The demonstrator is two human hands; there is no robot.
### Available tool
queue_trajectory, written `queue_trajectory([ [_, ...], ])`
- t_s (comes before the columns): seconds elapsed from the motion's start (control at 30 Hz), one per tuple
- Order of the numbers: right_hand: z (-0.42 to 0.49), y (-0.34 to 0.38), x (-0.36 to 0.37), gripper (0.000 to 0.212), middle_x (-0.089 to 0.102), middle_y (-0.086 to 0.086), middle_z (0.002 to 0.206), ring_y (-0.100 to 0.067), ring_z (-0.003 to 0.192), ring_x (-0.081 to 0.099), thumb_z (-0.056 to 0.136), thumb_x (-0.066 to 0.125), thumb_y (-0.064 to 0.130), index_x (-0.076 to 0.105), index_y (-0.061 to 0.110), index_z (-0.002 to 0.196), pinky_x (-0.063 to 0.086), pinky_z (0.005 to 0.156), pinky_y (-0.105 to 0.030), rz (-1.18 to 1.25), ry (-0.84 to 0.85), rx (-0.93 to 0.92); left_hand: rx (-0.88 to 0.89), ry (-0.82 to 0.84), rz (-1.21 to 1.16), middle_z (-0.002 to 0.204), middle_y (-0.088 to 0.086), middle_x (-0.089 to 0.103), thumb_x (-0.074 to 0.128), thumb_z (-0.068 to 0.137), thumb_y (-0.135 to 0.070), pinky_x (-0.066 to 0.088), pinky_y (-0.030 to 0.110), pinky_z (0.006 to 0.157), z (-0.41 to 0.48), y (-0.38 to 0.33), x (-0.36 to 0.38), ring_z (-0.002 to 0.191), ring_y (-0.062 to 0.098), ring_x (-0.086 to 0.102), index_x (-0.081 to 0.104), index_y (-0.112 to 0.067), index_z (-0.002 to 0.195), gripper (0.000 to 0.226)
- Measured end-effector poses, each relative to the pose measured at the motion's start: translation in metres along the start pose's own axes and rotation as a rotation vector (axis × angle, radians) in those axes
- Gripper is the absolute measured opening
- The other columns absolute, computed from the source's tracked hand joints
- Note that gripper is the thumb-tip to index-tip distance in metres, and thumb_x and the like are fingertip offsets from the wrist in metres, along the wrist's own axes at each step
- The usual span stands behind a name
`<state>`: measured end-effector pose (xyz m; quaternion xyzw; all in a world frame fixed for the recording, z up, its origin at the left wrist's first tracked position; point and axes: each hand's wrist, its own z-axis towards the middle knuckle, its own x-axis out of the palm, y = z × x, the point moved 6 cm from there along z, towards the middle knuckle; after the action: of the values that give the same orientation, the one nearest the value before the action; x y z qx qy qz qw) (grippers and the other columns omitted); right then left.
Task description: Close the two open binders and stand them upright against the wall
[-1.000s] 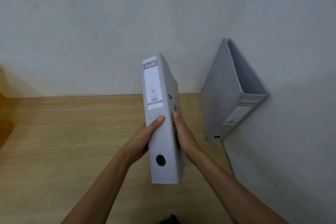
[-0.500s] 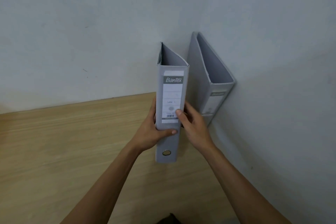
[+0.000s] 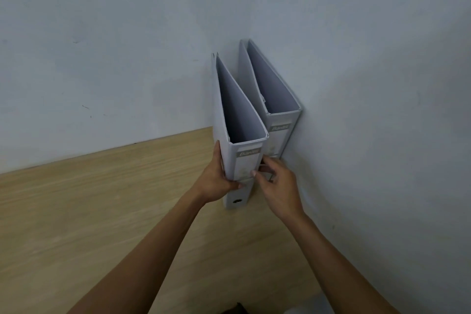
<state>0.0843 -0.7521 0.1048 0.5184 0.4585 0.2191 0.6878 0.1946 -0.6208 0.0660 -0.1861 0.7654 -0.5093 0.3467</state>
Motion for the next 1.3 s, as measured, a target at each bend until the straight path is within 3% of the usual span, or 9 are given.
queue_trajectory([
  [0.1, 0.01, -0.004, -0.002, 0.033, 0.072, 0.01, 0.11, 0.002, 0.099, 0.069, 0.089, 0.075, 0.013, 0.072, 0.018, 0.122, 0.056, 0.086, -0.015, -0.011, -0.027, 0.038, 0.002, 0.015, -0.005, 0.13, -0.01, 0.049, 0.081, 0.073, 0.004, 0.052, 0.009, 0.074, 0.009, -0.006, -0.001, 0.12, 0.009, 0.046, 0.006, -0.021, 0.158, 0.116],
  [0.23, 0.022, -0.008, -0.003, 0.015, 0.073, 0.005, 0.089, 0.001, 0.081, 0.066, 0.085, 0.08, 0.019, 0.069, 0.016, 0.095, 0.052, 0.069, -0.008, -0.012, -0.087, 0.088, -0.006, 0.013, -0.003, 0.118, -0.016, 0.049, 0.078, 0.074, 0.01, 0.049, 0.001, 0.063, 0.021, -0.008, -0.006, 0.104, 0.0, 0.051, 0.013, -0.021, 0.155, 0.108],
  [0.4, 0.032, -0.022, -0.004, 0.019, 0.07, 0.007, 0.076, -0.011, 0.074, 0.069, 0.088, 0.076, 0.031, 0.065, 0.022, 0.076, 0.059, 0.067, -0.026, -0.059, -0.103, 0.137, -0.02, -0.001, 0.021, 0.128, -0.008, 0.048, 0.079, 0.074, 0.005, 0.051, 0.008, 0.063, 0.035, -0.014, -0.005, 0.119, 0.009, 0.046, 0.012, -0.024, 0.155, 0.109],
  [0.63, 0.046, -0.027, -0.003, 0.021, 0.074, 0.008, 0.081, -0.009, 0.078, 0.071, 0.092, 0.071, 0.037, 0.076, 0.017, 0.088, 0.056, 0.065, -0.023, -0.122, -0.061, 0.137, -0.052, -0.011, -0.005, 0.129, -0.008, 0.049, 0.077, 0.075, 0.008, 0.054, 0.008, 0.065, 0.048, -0.01, -0.006, 0.121, 0.009, 0.046, 0.014, -0.024, 0.157, 0.108],
  [0.83, 0.05, -0.029, -0.003, 0.022, 0.072, 0.01, 0.076, -0.011, 0.075, 0.072, 0.092, 0.07, 0.038, 0.077, 0.018, 0.088, 0.06, 0.067, -0.03, -0.109, -0.043, 0.133, -0.061, -0.039, -0.002, 0.133, -0.007, 0.051, 0.079, 0.076, 0.001, 0.05, 0.029, 0.094, 0.047, -0.007, -0.006, 0.123, 0.01, 0.046, 0.014, -0.025, 0.158, 0.108],
  [0.97, 0.048, -0.027, -0.002, 0.023, 0.074, 0.007, 0.078, -0.012, 0.075, 0.072, 0.092, 0.069, 0.039, 0.077, 0.018, 0.09, 0.062, 0.069, -0.033, -0.124, -0.05, 0.125, -0.07, -0.054, 0.047, 0.14, -0.002, 0.051, 0.077, 0.082, -0.007, 0.045, 0.025, 0.093, 0.04, -0.008, -0.005, 0.122, 0.009, 0.046, 0.015, -0.024, 0.158, 0.1],
  [1.1, 0.044, -0.026, -0.001, 0.025, 0.075, 0.006, 0.084, -0.014, 0.078, 0.073, 0.093, 0.064, 0.044, 0.074, 0.021, 0.09, 0.063, 0.073, -0.039, -0.155, -0.038, 0.15, -0.133, -0.05, 0.107, 0.157, 0.006, 0.04, 0.071, 0.087, -0.01, 0.053, 0.032, 0.091, 0.026, -0.002, -0.007, 0.132, 0.027, 0.056, 0.016, -0.019, 0.16, 0.091],
  [1.17, 0.04, -0.025, 0.001, 0.03, 0.075, 0.006, 0.085, -0.016, 0.08, 0.073, 0.093, 0.059, 0.05, 0.072, 0.024, 0.088, 0.062, 0.075, -0.043, -0.17, -0.021, 0.203, -0.159, -0.044, 0.136, 0.157, 0.005, 0.042, 0.069, 0.09, -0.015, 0.053, 0.029, 0.084, 0.013, 0.001, -0.012, 0.124, 0.024, 0.062, 0.021, -0.019, 0.159, 0.085],
  [1.3, 0.023, -0.015, 0.019, 0.042, 0.074, 0.005, 0.086, -0.019, 0.083, 0.072, 0.091, 0.047, 0.057, 0.07, 0.024, 0.08, 0.058, 0.084, -0.042, -0.285, 0.085, 0.332, -0.152, -0.033, 0.149, 0.145, 0.003, 0.057, 0.065, 0.093, -0.022, 0.054, 0.03, 0.084, -0.012, 0.004, -0.029, 0.112, 0.02, 0.066, 0.042, -0.018, 0.15, 0.062],
])
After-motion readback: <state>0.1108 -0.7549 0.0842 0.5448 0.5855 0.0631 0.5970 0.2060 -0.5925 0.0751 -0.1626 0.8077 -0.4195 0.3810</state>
